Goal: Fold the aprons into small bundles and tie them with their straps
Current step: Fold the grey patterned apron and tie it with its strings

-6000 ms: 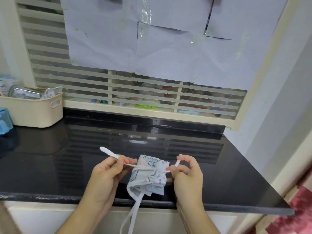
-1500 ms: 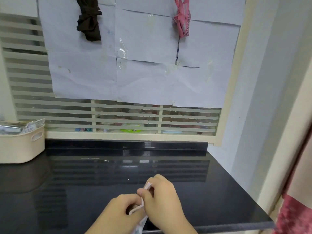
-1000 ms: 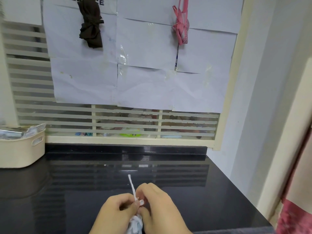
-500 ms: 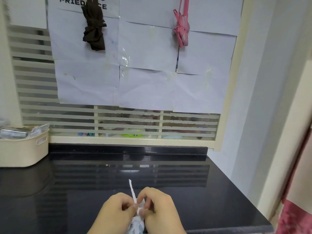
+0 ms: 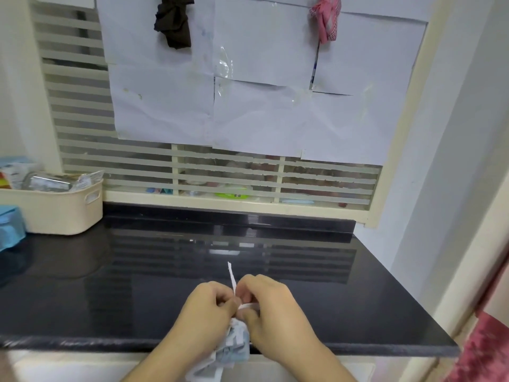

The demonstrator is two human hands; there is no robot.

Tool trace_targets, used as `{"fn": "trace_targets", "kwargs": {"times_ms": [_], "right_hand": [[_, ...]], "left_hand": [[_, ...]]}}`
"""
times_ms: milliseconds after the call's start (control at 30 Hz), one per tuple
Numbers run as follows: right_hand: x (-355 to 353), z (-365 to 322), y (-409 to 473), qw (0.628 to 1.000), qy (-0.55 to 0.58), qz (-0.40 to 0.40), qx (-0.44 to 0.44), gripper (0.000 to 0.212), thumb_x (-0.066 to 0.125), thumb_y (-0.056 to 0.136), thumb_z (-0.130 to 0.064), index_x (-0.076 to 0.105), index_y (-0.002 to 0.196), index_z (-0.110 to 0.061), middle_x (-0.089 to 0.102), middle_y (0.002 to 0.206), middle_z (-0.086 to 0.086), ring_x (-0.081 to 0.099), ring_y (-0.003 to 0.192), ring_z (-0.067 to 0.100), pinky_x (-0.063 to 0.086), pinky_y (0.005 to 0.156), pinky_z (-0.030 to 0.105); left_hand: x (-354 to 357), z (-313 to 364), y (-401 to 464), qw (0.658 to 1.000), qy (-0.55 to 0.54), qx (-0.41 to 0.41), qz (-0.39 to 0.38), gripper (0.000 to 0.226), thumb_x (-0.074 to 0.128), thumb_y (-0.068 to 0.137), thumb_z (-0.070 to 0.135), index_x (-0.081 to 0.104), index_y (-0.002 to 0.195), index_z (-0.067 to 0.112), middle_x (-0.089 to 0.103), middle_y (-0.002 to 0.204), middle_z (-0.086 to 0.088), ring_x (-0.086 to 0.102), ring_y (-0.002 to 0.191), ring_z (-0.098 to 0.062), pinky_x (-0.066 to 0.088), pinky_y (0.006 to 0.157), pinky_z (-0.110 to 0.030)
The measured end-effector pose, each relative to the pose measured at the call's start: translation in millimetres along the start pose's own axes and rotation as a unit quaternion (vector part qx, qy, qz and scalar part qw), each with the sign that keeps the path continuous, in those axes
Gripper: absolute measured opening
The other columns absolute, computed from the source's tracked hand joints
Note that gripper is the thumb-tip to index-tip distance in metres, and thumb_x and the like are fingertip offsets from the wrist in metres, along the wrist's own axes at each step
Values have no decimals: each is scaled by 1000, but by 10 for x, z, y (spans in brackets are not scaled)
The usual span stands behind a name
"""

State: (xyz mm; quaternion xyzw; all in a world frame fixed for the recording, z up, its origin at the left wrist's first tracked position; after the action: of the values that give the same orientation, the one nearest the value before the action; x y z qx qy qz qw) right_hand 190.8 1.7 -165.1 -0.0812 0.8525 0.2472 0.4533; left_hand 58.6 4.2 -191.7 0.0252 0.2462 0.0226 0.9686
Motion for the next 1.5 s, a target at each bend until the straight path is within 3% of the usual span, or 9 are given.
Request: {"fn": "trace_targets", "kwargs": {"times_ms": [100,233,433,600,900,1067,1233,1367,1500], "right_hand": [[-16,-48,26,998,-54,14,-21,20,62,87,-12,53,93,-29,49,90,-11,50,80,11,39,60,23],[3,-110,36,992,-110,11,-58,19,55,82,-6,59,88,-23,45,86,-5,46,70,18,22,52,18],[62,-104,-3,989,-128,29,-62,14,63,71,-10,58,73,-23,31,77,-11,34,57,13,8,49,12],[76,-52,24,996,-88,-7,-19,21,56,93,-13,72,98,-26,39,87,-7,48,73,16,33,53,22],[26,214,55,965,201,-34,167,23,65,96,-11,74,82,-27,67,94,-5,64,79,12,55,70,22],[152,203,2,914,336,-86,210,29,53,99,-3,74,80,-11,74,89,16,59,71,16,50,68,30],[207,220,-23,898,369,-84,224,33,53,97,-1,72,73,-13,70,78,9,56,70,18,46,65,28],[185,268,-33,891,379,-68,241,36,52,99,0,70,71,-13,68,75,9,52,66,18,44,63,26],[156,267,-35,878,399,-50,260,37,51,96,2,68,67,-13,66,67,5,50,60,17,44,60,25]], "left_hand": [[-13,29,-14,999,-17,-8,-32,25,63,95,9,69,72,2,66,79,-19,49,61,-7,41,58,-21],[-15,54,-46,997,-13,-21,-69,16,74,91,14,76,77,6,58,63,-1,48,59,-7,40,58,-20],[-178,177,-108,992,123,-20,13,9,76,83,20,72,76,16,72,77,3,69,69,-13,56,60,-27],[-205,249,-130,982,178,32,59,14,71,91,26,63,80,24,60,93,10,63,75,-10,55,64,-26],[-94,235,-105,953,258,141,78,24,69,96,20,49,91,30,37,108,17,58,75,-11,54,68,-28],[-88,185,-33,956,240,165,45,23,65,99,23,48,89,34,42,105,18,55,81,-8,50,71,-26],[-146,123,46,973,201,108,27,16,62,101,21,55,89,30,51,102,16,58,85,-10,54,74,-29],[-334,138,116,981,161,65,91,18,58,101,13,55,93,29,55,103,12,61,83,-9,55,74,-27],[-346,275,-71,974,105,139,143,33,64,95,12,45,99,38,48,103,16,61,84,-5,58,70,-31]]}}
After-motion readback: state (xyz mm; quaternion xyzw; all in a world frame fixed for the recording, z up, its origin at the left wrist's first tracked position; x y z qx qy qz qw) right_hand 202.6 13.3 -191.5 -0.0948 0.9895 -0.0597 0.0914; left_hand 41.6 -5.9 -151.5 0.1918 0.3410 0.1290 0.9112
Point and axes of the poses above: each hand's wrist, its own y-axis towards the middle knuckle, its own x-axis out of the palm, z = x × y, the point moved 8 cm from there along y, towards the middle knuckle
